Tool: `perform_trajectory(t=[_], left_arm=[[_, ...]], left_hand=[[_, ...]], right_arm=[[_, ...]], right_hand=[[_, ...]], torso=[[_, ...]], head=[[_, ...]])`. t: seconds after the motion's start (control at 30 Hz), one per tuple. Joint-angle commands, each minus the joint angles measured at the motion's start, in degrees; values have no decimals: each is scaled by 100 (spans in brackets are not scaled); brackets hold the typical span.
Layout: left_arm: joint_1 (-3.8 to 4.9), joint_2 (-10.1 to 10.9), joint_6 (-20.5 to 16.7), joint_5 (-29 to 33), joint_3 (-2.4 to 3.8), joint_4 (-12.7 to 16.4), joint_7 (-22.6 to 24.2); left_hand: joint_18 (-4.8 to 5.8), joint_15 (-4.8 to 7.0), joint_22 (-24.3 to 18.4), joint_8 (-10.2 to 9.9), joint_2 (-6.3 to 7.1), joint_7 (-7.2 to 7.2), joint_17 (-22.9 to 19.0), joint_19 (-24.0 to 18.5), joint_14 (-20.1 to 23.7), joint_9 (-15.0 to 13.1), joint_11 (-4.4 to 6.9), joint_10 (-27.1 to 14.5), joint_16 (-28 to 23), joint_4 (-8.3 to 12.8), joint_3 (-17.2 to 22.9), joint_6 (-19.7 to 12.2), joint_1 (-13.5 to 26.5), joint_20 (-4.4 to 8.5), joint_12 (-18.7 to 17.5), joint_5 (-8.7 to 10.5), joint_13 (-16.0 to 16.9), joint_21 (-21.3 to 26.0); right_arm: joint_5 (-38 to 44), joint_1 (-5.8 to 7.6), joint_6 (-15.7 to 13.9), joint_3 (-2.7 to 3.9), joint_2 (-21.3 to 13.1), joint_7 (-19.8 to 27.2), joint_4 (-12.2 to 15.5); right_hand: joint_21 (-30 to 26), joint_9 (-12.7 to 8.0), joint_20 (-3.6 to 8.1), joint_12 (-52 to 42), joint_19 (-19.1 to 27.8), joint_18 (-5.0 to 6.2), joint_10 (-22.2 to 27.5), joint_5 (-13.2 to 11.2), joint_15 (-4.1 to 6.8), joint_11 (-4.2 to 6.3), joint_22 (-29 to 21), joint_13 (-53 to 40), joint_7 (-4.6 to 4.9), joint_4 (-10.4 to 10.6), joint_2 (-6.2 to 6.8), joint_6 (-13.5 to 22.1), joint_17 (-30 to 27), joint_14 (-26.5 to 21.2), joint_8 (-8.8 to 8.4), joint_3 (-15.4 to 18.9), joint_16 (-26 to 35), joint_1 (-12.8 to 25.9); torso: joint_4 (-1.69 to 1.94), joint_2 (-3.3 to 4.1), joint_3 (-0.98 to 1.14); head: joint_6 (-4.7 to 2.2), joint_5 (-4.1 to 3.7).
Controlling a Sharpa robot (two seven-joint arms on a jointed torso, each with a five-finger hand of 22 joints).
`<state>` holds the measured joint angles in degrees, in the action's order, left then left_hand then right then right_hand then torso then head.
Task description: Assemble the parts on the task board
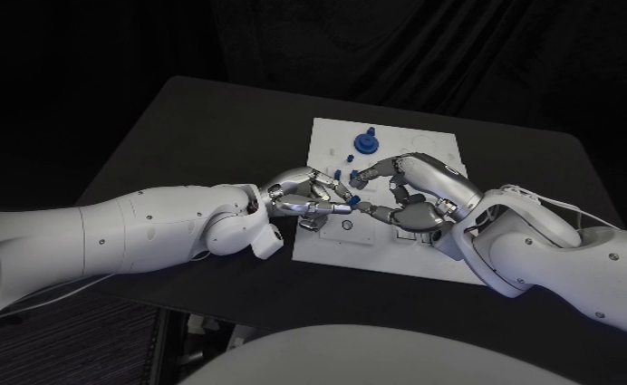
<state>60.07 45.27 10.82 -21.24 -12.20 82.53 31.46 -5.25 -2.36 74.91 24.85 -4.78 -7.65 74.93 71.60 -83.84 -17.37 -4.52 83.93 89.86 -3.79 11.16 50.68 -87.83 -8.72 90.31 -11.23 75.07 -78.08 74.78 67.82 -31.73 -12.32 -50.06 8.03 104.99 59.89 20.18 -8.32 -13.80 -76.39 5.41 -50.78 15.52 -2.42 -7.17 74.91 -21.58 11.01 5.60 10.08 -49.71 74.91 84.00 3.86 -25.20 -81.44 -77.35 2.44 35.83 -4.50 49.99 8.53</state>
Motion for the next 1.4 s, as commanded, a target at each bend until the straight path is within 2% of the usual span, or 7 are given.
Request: perform_trajectory(t=[0.03, 0.2, 0.5, 0.7, 0.83, 0.97, 1.4], left_arm=[[-11, -16, 1, 0, 3, 10, 24], [-11, -22, 11, 0, 3, 7, 16], [-12, -25, 25, 0, 3, 12, 4], [-12, -27, 37, 0, 3, 17, -14], [-12, -25, 40, 0, 3, 17, -26], [-12, -24, 41, 0, 3, 17, -36], [-13, -36, 49, 0, 3, 16, -54]], left_hand=[[103, 34, 820, 23, -70, -4, 1507, 17, -616, -27, 43, 607, 14, 39, 1, 33, -102, 8, -31, -19, 1493, -12], [102, 36, 819, 22, -70, -4, 1507, 15, -616, -28, 44, 607, 14, 43, 3, 31, -103, 10, -31, -23, 1493, -10], [102, 37, 820, 22, -71, -5, 1507, 17, -616, -29, 44, 607, 14, 46, 4, 28, -104, 11, -31, -28, 1493, -11], [103, 38, 821, 20, -72, -6, 1507, 19, -616, -30, 44, 607, 14, 50, 7, 24, -105, 12, -31, -35, 1493, -11], [103, 38, 821, 20, -72, -6, 1507, 19, -616, -30, 44, 607, 14, 50, 7, 24, -105, 12, -31, -35, 1493, -11], [102, 39, 820, 19, -72, -7, 1507, 18, -616, -30, 44, 607, 14, 52, 8, 22, -106, 13, -31, -37, 1493, -10], [101, 39, 819, 19, -71, -8, 1507, 15, -616, -31, 44, 607, 14, 54, 9, 20, -106, 14, -31, -37, 1493, -8]], right_arm=[[227, 9, 420, 2, 16, -300, -10], [302, 10, 460, 2, 25, -346, -24], [335, 11, 192, 1, 43, -273, -61], [339, 11, 89, 1, 46, -220, -63], [340, 11, 73, 1, 37, -203, -52], [340, 11, 53, 1, 43, -184, -43], [340, 11, 111, 1, 84, -208, -49]], right_hand=[[-54, -91, -49, 65, 0, 69, -8, 5, -59, -56, 619, 79, 8, 19, 30, 55, 212, 37, -22, 88, 20, -21], [-54, -168, -51, 91, -19, 69, -62, 10, -55, -52, 624, 152, 2, 38, -2, -6, 209, 45, 9, 135, 12, -32], [45, -294, -20, 106, -105, 49, -298, 19, -21, -16, 668, 311, -31, 11, -137, -246, 258, 94, 65, 28, -44, -155], [82, -352, 2, 119, -141, 43, -448, 18, 3, 12, 691, 409, -54, -2, -213, -383, 283, 117, 95, -69, -72, -200], [85, -366, 10, 125, -147, 42, -494, 16, 12, 22, 696, 440, -67, -5, -228, -431, 278, 118, 108, -91, -72, -207], [96, -376, 15, 130, -155, 40, -526, 15, 18, 30, 702, 461, -74, -7, -236, -456, 279, 120, 113, -104, -75, -209], [165, -426, 60, 109, -203, 27, -759, 9, 68, 90, 736, 548, -125, -60, -259, -600, 272, 132, 146, -157, -80, -273]], torso=[[0, 7, 1], [-6, 6, 5], [-22, 6, 6], [-13, 2, 3], [-16, 2, 6], [-6, 3, 3], [-11, 3, 2]], head=[[1, 0], [1, 5], [1, 12], [1, 17], [1, 38], [1, 27], [1, 17]])
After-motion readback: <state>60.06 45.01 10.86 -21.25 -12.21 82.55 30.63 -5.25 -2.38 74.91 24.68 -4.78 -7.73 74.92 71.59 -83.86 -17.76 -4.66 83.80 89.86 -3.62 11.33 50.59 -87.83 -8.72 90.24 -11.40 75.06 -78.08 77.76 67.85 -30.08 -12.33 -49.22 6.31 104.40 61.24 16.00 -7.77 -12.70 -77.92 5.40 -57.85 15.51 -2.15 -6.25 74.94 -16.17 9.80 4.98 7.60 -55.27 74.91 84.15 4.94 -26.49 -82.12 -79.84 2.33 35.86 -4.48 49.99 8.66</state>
